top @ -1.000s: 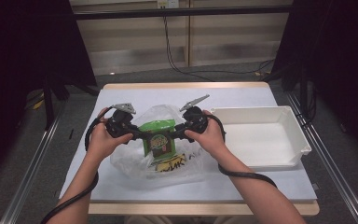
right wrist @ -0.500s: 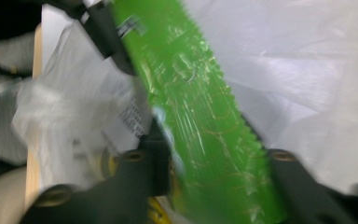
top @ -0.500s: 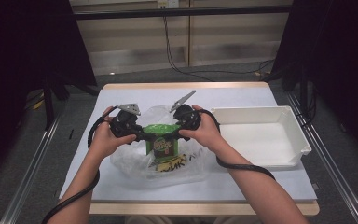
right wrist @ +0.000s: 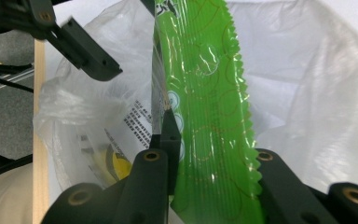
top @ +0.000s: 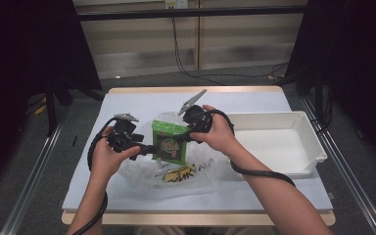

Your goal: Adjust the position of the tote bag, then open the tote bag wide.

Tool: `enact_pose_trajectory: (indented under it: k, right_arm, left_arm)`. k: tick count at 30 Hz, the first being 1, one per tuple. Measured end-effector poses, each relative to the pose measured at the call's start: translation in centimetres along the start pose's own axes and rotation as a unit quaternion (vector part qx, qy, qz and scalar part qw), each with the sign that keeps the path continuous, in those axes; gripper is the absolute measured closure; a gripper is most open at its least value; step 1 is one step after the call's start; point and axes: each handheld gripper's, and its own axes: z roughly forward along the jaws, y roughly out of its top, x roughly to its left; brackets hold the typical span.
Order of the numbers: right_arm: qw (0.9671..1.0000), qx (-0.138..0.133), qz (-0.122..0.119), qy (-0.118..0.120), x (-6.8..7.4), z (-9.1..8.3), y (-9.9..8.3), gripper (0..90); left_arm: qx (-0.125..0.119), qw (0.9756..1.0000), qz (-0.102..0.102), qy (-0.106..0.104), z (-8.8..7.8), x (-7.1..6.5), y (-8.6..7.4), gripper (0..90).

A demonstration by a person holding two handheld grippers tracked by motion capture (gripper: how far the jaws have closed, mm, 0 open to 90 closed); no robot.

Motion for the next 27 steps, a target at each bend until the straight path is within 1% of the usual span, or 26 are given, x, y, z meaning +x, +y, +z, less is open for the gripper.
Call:
enact_pose_trajectory:
  k: [1, 2, 3, 5, 7, 8, 9, 10, 11, 12, 13, 14, 16, 17, 18, 19, 20, 21, 22, 23, 24, 26, 27]
  right_arm:
    - [1.0, 0.001, -0.004, -0.002, 0.0, -0.2, 0.1, 76.4]
    - [1.0, 0.003, -0.003, -0.005, 0.0, -0.5, 0.3, 76.3]
    - [1.0, 0.001, -0.004, -0.007, 0.0, -0.7, 0.4, 76.2]
    - [1.0, 0.001, -0.006, -0.002, -0.1, -1.0, 0.8, 76.3]
    - [0.9999, 0.006, -0.01, -0.009, 0.0, -1.2, 1.1, 76.2]
    - [0.9998, 0.01, -0.017, -0.009, 0.0, -1.3, 1.4, 76.2]
    - [0.9997, 0.013, -0.017, -0.011, 0.1, -1.4, 1.5, 76.2]
    - [0.9997, 0.011, -0.017, -0.012, 0.1, -1.6, 1.7, 76.1]
    - [0.9997, 0.008, -0.019, -0.013, 0.1, -1.9, 1.8, 76.1]
    - [0.9998, 0.005, -0.018, -0.012, 0.1, -2.2, 2.0, 76.1]
    - [0.9998, -0.001, -0.017, -0.012, 0.2, -2.5, 2.2, 76.1]
    - [0.9998, -0.004, -0.017, -0.008, 0.2, -2.8, 2.3, 76.1]
    - [0.9996, -0.003, -0.024, -0.013, 0.4, -3.4, 2.7, 76.0]
    - [0.9995, -0.003, -0.026, -0.018, 0.6, -3.7, 2.9, 76.0]
    - [0.9995, -0.005, -0.026, -0.018, 0.7, -4.0, 3.1, 76.0]
    - [0.9995, -0.009, -0.027, -0.015, 0.7, -4.3, 3.2, 76.0]
    - [0.9995, -0.011, -0.028, -0.013, 0.7, -4.6, 3.4, 76.0]
    - [0.9996, -0.011, -0.023, -0.015, 0.8, -4.9, 3.4, 76.0]
    - [0.9994, -0.008, -0.029, -0.017, 0.8, -5.1, 3.5, 76.0]
    - [0.9994, -0.002, -0.029, -0.018, 0.9, -5.1, 3.5, 76.0]
    - [0.9992, 0.005, -0.031, -0.023, 1.0, -5.2, 3.5, 76.0]
    - [0.9991, 0.008, -0.032, -0.024, 1.1, -5.4, 3.4, 76.0]
    - [0.9993, 0.006, -0.031, -0.022, 1.2, -5.6, 3.3, 76.0]
  left_arm:
    - [-0.002, 1.0, 0.0, 0.003, 0.1, -0.1, -0.1, 14.6]
    - [0.003, 1.0, -0.002, 0.004, 0.1, -0.1, -0.1, 13.8]
    - [0.002, 1.0, -0.004, 0.005, 0.1, -0.2, -0.2, 13.0]
    - [0.008, 0.9999, -0.009, 0.007, 0.2, -0.1, -0.3, 11.9]
    - [0.008, 0.9999, -0.013, 0.004, 0.2, 0.2, -0.5, 11.2]
    - [0.011, 0.9998, -0.014, 0.007, 0.1, 0.3, -0.5, 10.7]
    - [0.012, 0.9997, -0.012, 0.015, -0.1, 0.3, -0.6, 9.9]
    - [0.013, 0.9997, -0.013, 0.017, -0.2, 0.3, -0.7, 9.6]
    - [0.007, 0.9996, -0.019, 0.017, -0.3, 0.4, -0.8, 9.1]
    - [0.01, 0.9996, -0.015, 0.023, -0.5, 0.5, -0.9, 8.2]
    - [0.011, 0.9995, -0.016, 0.027, -0.6, 0.5, -0.9, 7.8]
    - [0.01, 0.9995, -0.015, 0.027, -0.7, 0.5, -0.9, 7.4]
    - [0.002, 0.9994, -0.021, 0.028, -0.9, 0.3, -0.9, 6.7]
    - [0.006, 0.9996, -0.014, 0.025, -1.0, 0.2, -0.9, 6.8]
    - [0.01, 0.9997, -0.013, 0.021, -1.0, 0.0, -0.8, 6.6]
    - [0.005, 0.9997, -0.015, 0.02, -0.9, -0.1, -0.8, 6.4]
    - [0.007, 0.9997, -0.014, 0.02, -0.9, -0.2, -0.7, 6.4]
    - [0.005, 0.9996, -0.016, 0.021, -0.9, -0.3, -0.7, 6.3]
    - [0.012, 0.9997, -0.009, 0.019, -1.0, -0.3, -0.6, 6.0]
    - [0.009, 0.9997, -0.009, 0.018, -0.9, -0.4, -0.5, 6.0]
    - [0.006, 0.9998, -0.012, 0.017, -0.9, -0.5, -0.5, 5.8]
    - [0.005, 0.9998, -0.012, 0.013, -0.9, -0.6, -0.4, 5.8]
    - [0.005, 0.9998, -0.009, 0.015, -0.9, -0.7, -0.4, 5.7]
